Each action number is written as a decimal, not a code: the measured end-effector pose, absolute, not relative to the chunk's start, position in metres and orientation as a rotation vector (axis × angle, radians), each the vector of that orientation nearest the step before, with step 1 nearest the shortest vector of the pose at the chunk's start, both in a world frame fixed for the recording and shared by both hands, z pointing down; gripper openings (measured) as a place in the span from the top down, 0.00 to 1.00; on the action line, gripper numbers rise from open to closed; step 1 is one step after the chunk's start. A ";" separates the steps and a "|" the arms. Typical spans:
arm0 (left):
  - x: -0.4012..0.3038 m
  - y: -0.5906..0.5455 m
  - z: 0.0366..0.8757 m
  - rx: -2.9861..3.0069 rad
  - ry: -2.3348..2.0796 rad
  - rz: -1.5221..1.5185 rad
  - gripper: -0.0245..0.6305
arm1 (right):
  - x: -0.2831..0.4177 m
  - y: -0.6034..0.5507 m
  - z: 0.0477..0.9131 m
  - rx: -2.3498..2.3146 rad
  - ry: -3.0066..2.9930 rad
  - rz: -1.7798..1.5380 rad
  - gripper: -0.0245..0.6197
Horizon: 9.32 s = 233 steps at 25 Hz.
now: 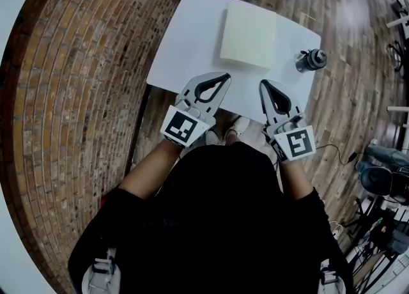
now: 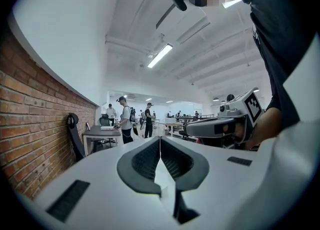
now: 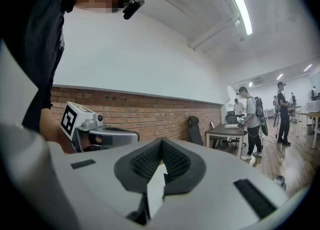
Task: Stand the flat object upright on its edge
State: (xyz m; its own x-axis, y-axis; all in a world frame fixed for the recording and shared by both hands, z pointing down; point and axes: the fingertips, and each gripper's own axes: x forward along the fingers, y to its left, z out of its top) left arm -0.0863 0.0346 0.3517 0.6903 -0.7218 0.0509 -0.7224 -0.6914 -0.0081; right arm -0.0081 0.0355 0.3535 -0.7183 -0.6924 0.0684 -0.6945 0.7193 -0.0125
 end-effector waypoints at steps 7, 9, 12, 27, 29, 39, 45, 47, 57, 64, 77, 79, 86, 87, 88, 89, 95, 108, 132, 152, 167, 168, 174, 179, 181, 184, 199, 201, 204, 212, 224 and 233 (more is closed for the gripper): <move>-0.070 0.000 0.352 2.864 -1.238 0.102 0.93 | 0.006 -0.001 0.353 1.157 -2.866 0.060 0.95; -0.064 -0.009 0.354 2.871 -1.230 0.109 0.93 | 0.011 -0.009 0.355 1.157 -2.867 0.066 0.95; -0.055 -0.022 0.353 2.867 -1.217 0.118 0.93 | 0.019 -0.021 0.358 1.161 -2.866 0.081 0.95; -0.036 -0.067 0.365 2.846 -1.240 0.178 0.93 | 0.037 -0.068 0.384 1.185 -2.823 0.255 0.95; -0.038 -0.074 0.369 2.837 -1.227 0.178 0.93 | 0.037 -0.075 0.391 1.192 -2.794 0.289 0.95; -0.056 -0.124 0.404 2.777 -1.126 0.223 0.93 | 0.028 -0.125 0.428 1.297 -2.628 0.384 0.95; -0.065 -0.157 0.439 2.679 -1.090 0.288 0.93 | 0.034 -0.158 0.455 1.378 -2.506 0.468 0.95; -0.068 -0.169 0.451 2.636 -1.092 0.318 0.93 | 0.035 -0.168 0.466 1.378 -2.471 0.503 0.95; -0.076 -0.222 0.514 2.424 -1.087 0.532 0.93 | 0.047 -0.216 0.529 1.371 -2.294 0.622 0.92; -0.080 -0.252 0.550 2.275 -1.107 0.609 0.89 | 0.064 -0.252 0.567 1.388 -2.190 0.707 0.92; -0.098 -0.307 0.632 1.988 -1.149 0.738 0.70 | 0.093 -0.302 0.648 1.329 -1.959 0.880 0.73; -0.101 -0.310 0.646 1.936 -1.146 0.757 0.65 | 0.093 -0.305 0.657 1.307 -1.941 0.905 0.69; -0.105 -0.319 0.671 1.864 -1.134 0.786 0.56 | 0.097 -0.315 0.686 1.278 -1.893 1.023 0.55; -0.104 -0.319 0.674 1.859 -1.127 0.789 0.55 | 0.097 -0.315 0.689 1.271 -1.888 1.045 0.54; -0.103 -0.319 0.676 1.855 -1.121 0.792 0.54 | 0.096 -0.315 0.693 1.262 -1.882 1.067 0.52; -0.102 -0.319 0.678 1.850 -1.117 0.795 0.54 | 0.095 -0.314 0.696 1.251 -1.876 1.086 0.51; -0.093 -0.317 0.688 1.842 -1.102 0.828 0.53 | 0.089 -0.314 0.708 1.213 -1.850 1.152 0.48; -0.094 -0.319 0.699 1.847 -1.118 0.811 0.53 | 0.088 -0.315 0.717 1.217 -1.886 1.253 0.49; -0.088 -0.303 0.654 1.958 -1.170 0.740 0.53 | 0.089 -0.292 0.670 1.347 -1.942 1.146 0.53; -0.091 -0.265 0.570 2.131 -1.236 0.688 0.53 | 0.085 -0.238 0.599 1.469 -2.028 1.078 0.51; -0.089 -0.256 0.523 2.335 -1.314 0.533 0.53 | 0.088 -0.234 0.551 1.564 -2.175 0.801 0.51; -0.089 -0.255 0.521 2.352 -1.321 0.522 0.53 | 0.088 -0.233 0.549 1.574 -2.190 0.778 0.51; -0.087 -0.250 0.509 2.445 -1.343 0.424 0.53 | 0.091 -0.226 0.533 1.664 -2.262 0.610 0.51; -0.085 -0.244 0.501 2.533 -1.355 0.336 0.53 | 0.094 -0.219 0.521 1.718 -2.298 0.457 0.51; -0.085 -0.242 0.500 2.562 -1.349 0.306 0.53 | 0.095 -0.216 0.518 1.730 -2.309 0.411 0.51; -0.084 -0.238 0.497 2.613 -1.350 0.264 0.54 | 0.095 -0.211 0.515 1.751 -2.326 0.353 0.51; -0.082 -0.220 0.507 2.754 -1.395 0.199 0.55 | 0.091 -0.187 0.530 1.747 -2.288 0.104 0.51; -0.084 -0.218 0.511 2.761 -1.399 0.208 0.55 | 0.089 -0.182 0.536 1.735 -2.273 0.087 0.51; -0.086 -0.215 0.516 2.772 -1.395 0.205 0.55 | 0.088 -0.177 0.544 1.720 -2.263 0.078 0.52; -0.096 -0.198 0.536 2.788 -1.383 0.234 0.55 | 0.077 -0.160 0.552 1.701 -2.288 0.084 0.52; -0.098 -0.185 0.542 2.791 -1.279 0.337 0.54 | 0.078 -0.148 0.554 1.605 -2.362 0.199 0.53; -0.104 -0.183 0.536 2.770 -1.269 0.371 0.54 | 0.077 -0.144 0.547 1.563 -2.418 0.243 0.49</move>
